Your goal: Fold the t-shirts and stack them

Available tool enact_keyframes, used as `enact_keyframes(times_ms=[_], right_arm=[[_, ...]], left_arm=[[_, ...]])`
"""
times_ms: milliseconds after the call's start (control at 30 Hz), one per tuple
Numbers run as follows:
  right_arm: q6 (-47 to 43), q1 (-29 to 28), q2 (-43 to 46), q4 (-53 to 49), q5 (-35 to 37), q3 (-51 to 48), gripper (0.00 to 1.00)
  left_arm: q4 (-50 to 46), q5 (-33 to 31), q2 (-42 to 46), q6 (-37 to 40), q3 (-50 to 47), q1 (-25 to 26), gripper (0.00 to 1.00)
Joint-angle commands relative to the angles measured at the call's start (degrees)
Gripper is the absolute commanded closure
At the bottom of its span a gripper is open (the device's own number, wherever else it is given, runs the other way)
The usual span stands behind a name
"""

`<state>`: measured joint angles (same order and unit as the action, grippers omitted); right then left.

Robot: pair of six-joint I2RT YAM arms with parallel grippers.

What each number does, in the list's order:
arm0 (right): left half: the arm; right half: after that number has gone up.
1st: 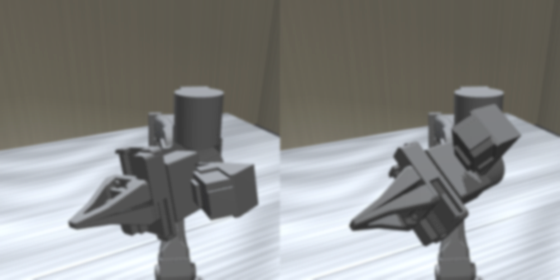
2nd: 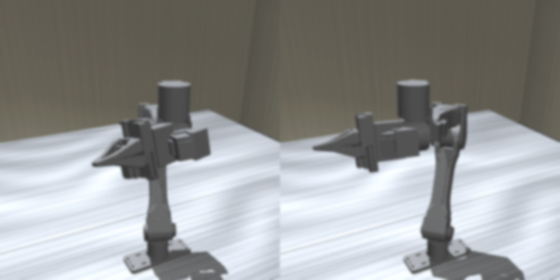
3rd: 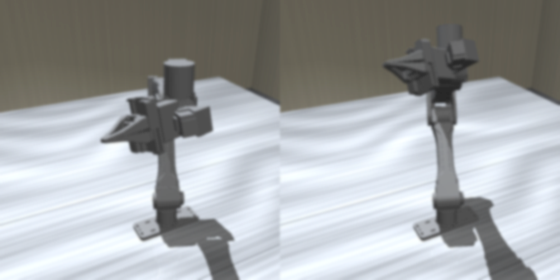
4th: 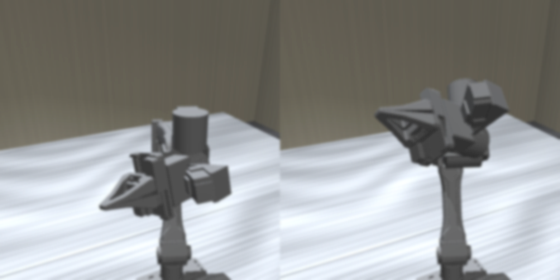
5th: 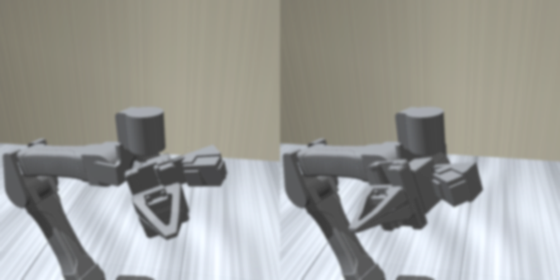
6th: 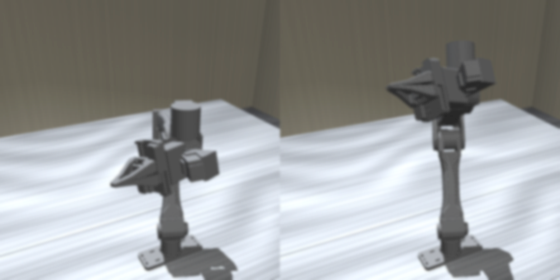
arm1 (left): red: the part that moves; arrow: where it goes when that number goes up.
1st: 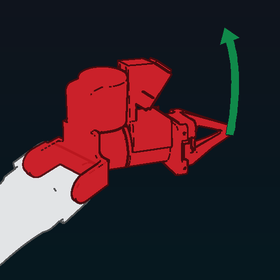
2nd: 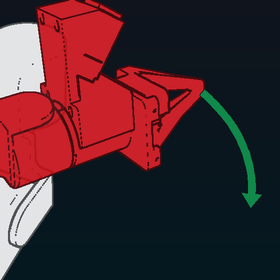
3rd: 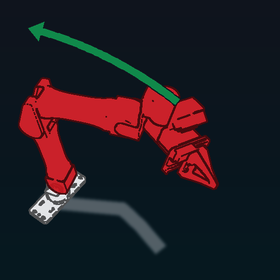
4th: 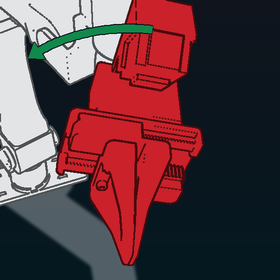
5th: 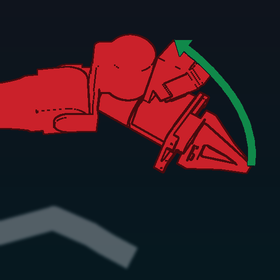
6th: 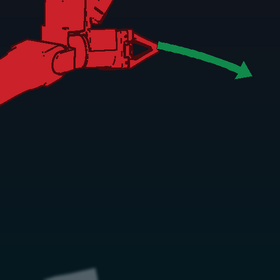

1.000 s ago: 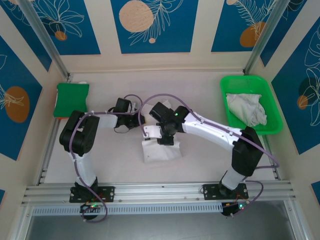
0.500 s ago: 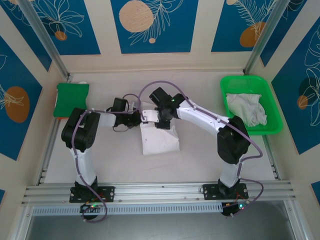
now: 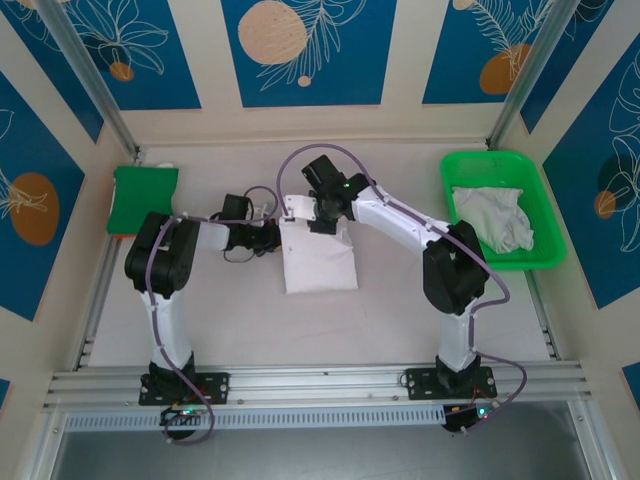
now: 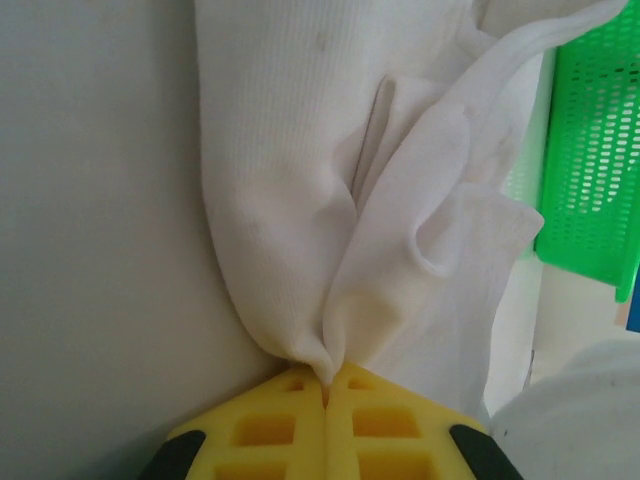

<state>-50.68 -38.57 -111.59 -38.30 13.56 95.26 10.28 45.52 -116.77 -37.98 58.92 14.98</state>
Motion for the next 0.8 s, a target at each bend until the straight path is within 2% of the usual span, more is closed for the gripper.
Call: enact_keyframes(times_ms=[0,333,767], right_arm=[[-2.0,0.5,-2.2,3.8,1.6,3.8,1.0],[-1.8,1.8,-8.1,4.3,5.8,10.8,1.0],[-2.1,3.5,-13.8,7.3,5.1,13.4,1.0]], left_arm=[[-3.0,-8.9,-5.9,2.8,-1.3,-0.6,1.0],[-1.7,-8.3,-6.8,2.9,-2.2,-1.4,1.0],[-1.0,-7.7,-7.5,2.8,-2.1,-1.7,1.0]])
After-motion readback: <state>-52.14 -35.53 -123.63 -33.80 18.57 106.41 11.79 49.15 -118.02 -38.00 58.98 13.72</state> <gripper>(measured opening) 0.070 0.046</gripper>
